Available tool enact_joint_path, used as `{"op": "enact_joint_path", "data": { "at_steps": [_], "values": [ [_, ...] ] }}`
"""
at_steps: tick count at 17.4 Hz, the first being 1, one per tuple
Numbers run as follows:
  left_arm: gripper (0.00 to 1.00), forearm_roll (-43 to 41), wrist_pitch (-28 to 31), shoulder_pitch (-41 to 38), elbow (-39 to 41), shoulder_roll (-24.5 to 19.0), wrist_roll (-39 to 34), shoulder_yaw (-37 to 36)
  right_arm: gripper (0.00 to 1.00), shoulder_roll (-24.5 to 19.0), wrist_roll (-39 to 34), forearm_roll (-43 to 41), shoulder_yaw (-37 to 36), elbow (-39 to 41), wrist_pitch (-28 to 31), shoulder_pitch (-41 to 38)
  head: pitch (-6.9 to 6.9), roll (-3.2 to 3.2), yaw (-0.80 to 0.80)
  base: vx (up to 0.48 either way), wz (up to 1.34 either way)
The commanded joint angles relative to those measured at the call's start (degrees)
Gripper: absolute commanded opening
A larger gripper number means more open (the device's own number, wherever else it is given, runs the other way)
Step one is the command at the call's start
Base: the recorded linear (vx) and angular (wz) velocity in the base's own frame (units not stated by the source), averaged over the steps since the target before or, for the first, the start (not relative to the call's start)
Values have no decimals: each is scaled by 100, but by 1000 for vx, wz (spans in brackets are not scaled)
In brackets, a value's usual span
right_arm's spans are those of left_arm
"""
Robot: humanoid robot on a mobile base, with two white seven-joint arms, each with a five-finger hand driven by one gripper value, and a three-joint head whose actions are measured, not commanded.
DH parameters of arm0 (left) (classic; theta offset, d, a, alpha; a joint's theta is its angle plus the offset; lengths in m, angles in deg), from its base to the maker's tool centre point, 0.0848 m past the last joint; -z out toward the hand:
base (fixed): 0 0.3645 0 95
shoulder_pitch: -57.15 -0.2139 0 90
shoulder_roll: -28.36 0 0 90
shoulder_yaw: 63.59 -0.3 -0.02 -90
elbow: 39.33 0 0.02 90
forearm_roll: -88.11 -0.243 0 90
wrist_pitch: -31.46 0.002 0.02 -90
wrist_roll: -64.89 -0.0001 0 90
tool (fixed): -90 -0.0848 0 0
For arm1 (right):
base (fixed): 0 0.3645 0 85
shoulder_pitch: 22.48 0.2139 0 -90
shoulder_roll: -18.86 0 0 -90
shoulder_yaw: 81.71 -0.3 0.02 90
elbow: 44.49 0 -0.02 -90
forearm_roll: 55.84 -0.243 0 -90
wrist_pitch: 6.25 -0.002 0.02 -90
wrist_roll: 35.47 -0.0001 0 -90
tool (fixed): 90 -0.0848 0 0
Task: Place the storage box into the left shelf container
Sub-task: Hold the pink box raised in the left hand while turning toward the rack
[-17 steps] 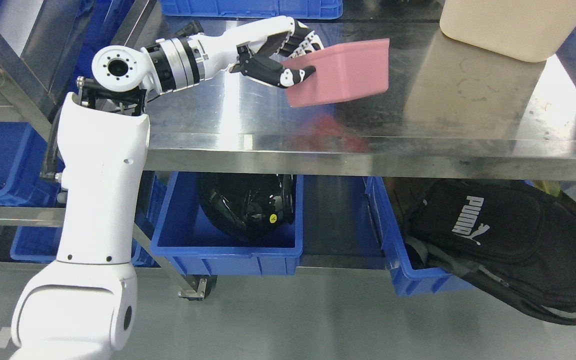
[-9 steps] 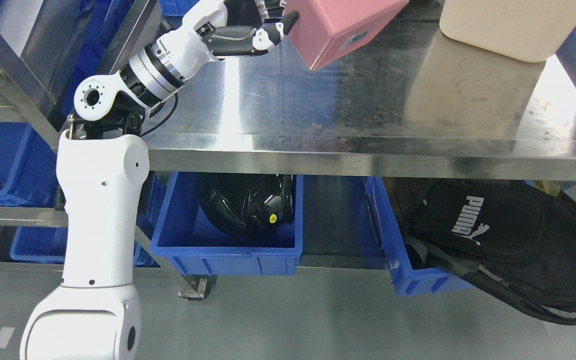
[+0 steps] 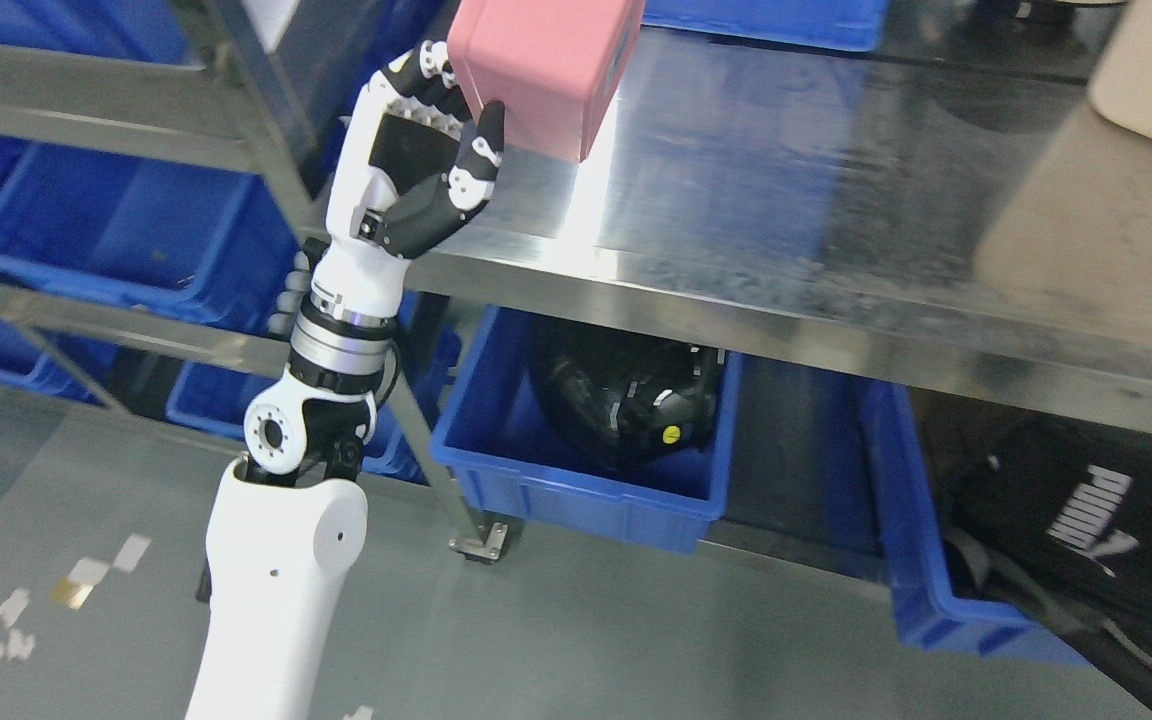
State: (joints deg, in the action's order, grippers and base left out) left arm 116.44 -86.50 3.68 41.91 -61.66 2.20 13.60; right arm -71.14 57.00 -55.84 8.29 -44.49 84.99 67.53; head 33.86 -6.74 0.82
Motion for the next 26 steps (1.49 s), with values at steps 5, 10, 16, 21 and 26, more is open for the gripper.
{"op": "enact_joint_path", "data": {
  "at_steps": [5, 10, 16, 21, 26],
  "values": [
    [2, 76, -359, -1270, 886, -98, -15, -759, 100, 100, -1, 9, -27, 100, -1, -54, 0, 0, 0, 23, 963],
    [2, 85, -474, -1586, 877, -98, 3, -276, 100, 100, -1, 9, -27, 100, -1, -54, 0, 0, 0, 81, 1283],
    [3, 85, -737, -2071, 886, -98, 161, 6, 100, 100, -1, 9, -27, 100, -1, -54, 1, 0, 0, 263, 1299],
    [3, 85, -764, -2159, 894, -98, 275, 6, 100, 100, -1, 9, -27, 100, -1, -54, 2, 0, 0, 456, 796],
    [3, 85, -772, -2238, 886, -98, 345, -20, 100, 100, -1, 9, -27, 100, -1, -54, 2, 0, 0, 580, 219]
  ]
}}
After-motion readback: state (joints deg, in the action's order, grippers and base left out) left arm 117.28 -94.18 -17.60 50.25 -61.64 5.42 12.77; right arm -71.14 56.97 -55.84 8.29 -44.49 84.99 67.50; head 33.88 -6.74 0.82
